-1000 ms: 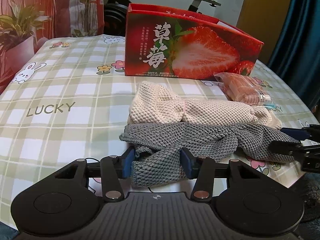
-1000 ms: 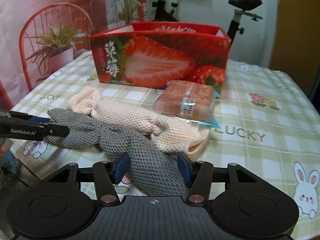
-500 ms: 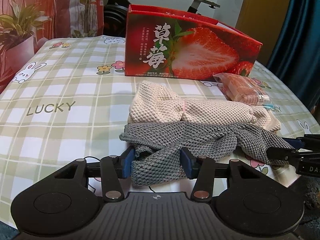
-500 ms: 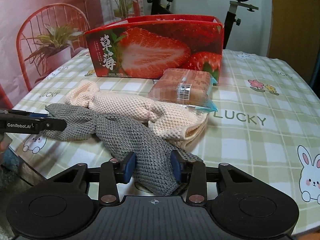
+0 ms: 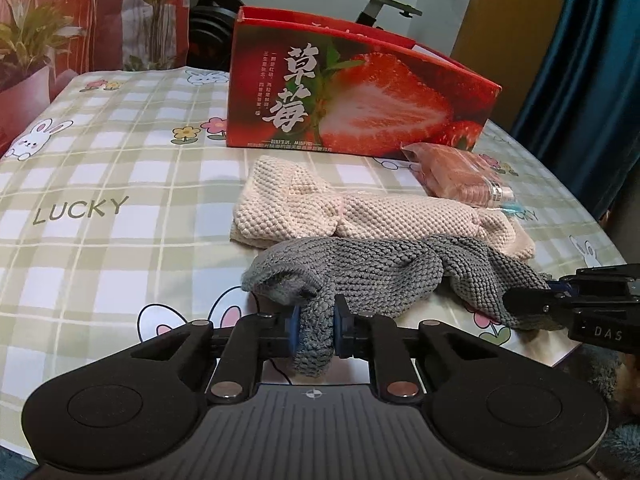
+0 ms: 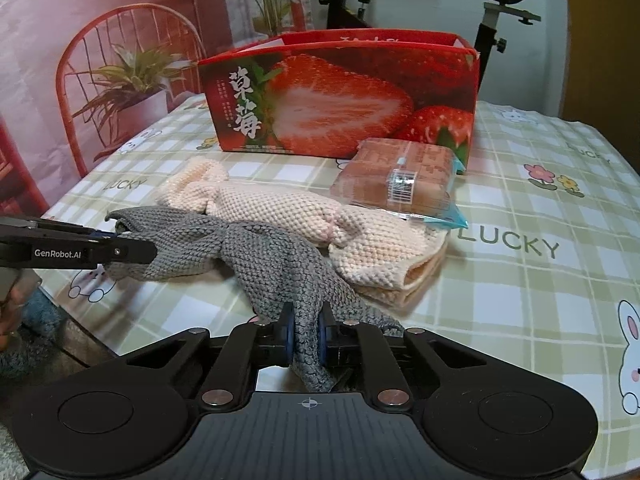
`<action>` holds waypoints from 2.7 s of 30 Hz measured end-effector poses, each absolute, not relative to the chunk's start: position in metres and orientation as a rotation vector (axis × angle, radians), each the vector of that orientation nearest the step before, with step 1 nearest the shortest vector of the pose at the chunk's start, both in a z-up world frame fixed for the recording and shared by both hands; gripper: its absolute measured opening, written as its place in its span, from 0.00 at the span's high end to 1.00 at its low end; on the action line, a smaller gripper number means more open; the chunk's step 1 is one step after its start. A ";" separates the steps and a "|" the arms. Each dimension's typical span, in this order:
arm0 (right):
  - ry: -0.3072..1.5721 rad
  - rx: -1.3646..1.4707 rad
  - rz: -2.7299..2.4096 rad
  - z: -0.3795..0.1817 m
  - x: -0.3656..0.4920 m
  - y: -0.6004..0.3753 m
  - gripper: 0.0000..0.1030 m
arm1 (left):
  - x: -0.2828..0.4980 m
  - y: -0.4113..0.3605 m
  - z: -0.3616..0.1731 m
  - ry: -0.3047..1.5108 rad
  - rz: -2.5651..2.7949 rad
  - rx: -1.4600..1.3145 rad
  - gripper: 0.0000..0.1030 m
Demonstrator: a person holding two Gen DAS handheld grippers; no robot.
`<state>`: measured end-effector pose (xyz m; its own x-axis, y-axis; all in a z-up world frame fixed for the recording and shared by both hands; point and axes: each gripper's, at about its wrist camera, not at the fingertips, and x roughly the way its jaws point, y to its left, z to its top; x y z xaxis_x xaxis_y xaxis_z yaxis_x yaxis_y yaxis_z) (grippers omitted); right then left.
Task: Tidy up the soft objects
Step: 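Lift the grey knit cloth with the left tool and carry it over the box, then open the left tool to release the grey cloth into the box and withdraw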
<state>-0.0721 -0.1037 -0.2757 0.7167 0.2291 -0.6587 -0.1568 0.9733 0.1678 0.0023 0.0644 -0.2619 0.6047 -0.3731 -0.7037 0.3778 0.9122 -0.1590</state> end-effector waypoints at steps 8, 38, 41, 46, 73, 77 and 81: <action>0.743 0.103 0.217 -0.274 -0.071 -0.103 0.91 | 0.001 0.067 -0.261 0.811 -0.437 -0.003 0.84; 0.548 0.077 0.272 -0.195 -0.061 -0.096 0.91 | -0.014 0.079 -0.185 0.569 -0.472 -0.042 0.85; 0.518 0.071 0.275 -0.182 -0.056 -0.098 0.91 | -0.009 0.077 -0.175 0.550 -0.472 -0.044 0.85; 0.449 0.070 0.269 -0.156 -0.039 -0.107 0.91 | 0.008 0.073 -0.148 0.489 -0.475 -0.055 0.85; 0.486 0.016 0.132 -0.120 0.200 -0.172 0.91 | 0.230 -0.005 -0.123 0.539 -0.384 -0.047 0.85; 0.548 0.002 0.121 -0.134 0.227 -0.169 0.91 | 0.253 -0.007 -0.138 0.586 -0.388 -0.037 0.85; 0.624 -0.002 0.110 -0.150 0.249 -0.164 0.91 | 0.268 -0.008 -0.151 0.638 -0.391 -0.035 0.84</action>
